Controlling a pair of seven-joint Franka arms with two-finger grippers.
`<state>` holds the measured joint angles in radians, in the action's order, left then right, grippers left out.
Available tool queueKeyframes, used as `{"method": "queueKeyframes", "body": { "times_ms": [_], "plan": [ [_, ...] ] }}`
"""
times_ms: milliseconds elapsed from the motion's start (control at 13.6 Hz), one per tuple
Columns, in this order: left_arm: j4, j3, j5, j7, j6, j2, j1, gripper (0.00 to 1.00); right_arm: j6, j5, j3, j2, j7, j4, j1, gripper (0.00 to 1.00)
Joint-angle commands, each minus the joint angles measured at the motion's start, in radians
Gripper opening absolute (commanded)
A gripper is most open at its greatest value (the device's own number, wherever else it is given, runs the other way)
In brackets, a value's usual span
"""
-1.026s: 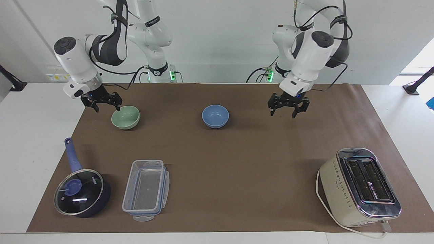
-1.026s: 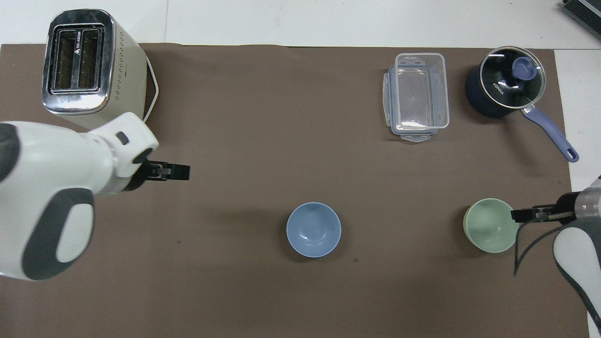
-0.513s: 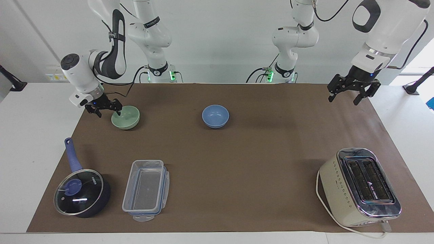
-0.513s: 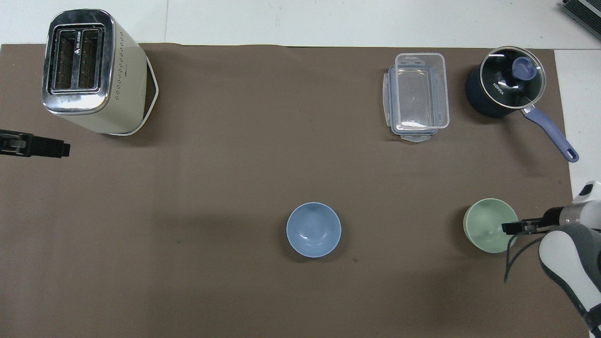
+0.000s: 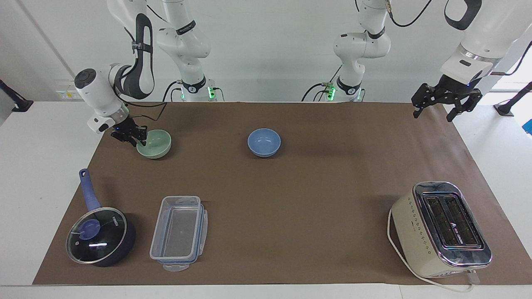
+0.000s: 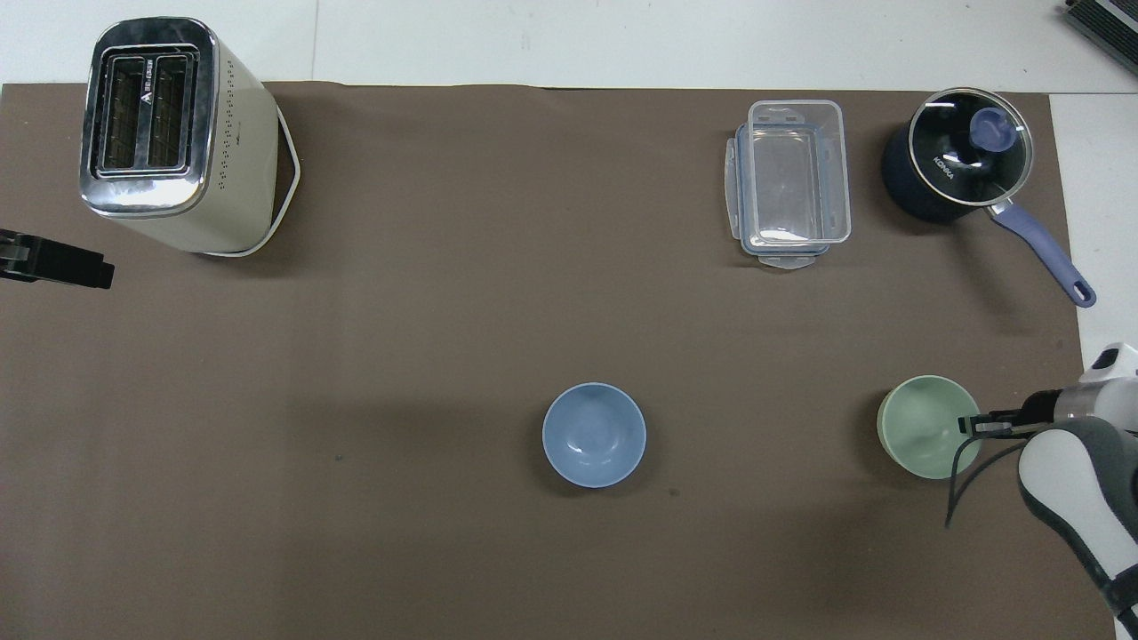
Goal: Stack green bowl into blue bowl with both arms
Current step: 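Grip the green bowl rim with the right gripper and lift it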
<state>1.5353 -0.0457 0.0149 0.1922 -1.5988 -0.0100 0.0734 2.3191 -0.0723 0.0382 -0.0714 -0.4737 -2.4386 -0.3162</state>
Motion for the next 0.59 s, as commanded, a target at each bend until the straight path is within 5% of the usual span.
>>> {"method": "queueKeyframes", "body": {
  "times_ms": [0,220,513],
  "plan": [
    [-0.004,0.006,-0.013,0.007,0.039,0.008,0.006,1.0,-0.077,-0.027,-0.006,0.004,-0.094,0.09,-0.017,0.0],
    [-0.003,0.007,-0.013,0.006,0.059,0.01,0.005,1.0,-0.358,-0.027,-0.008,0.002,-0.106,0.287,-0.006,0.0],
    [-0.004,0.007,-0.013,0.007,0.065,0.012,0.003,1.0,-0.46,-0.044,-0.023,-0.025,-0.1,0.372,0.035,0.0]
  ]
}}
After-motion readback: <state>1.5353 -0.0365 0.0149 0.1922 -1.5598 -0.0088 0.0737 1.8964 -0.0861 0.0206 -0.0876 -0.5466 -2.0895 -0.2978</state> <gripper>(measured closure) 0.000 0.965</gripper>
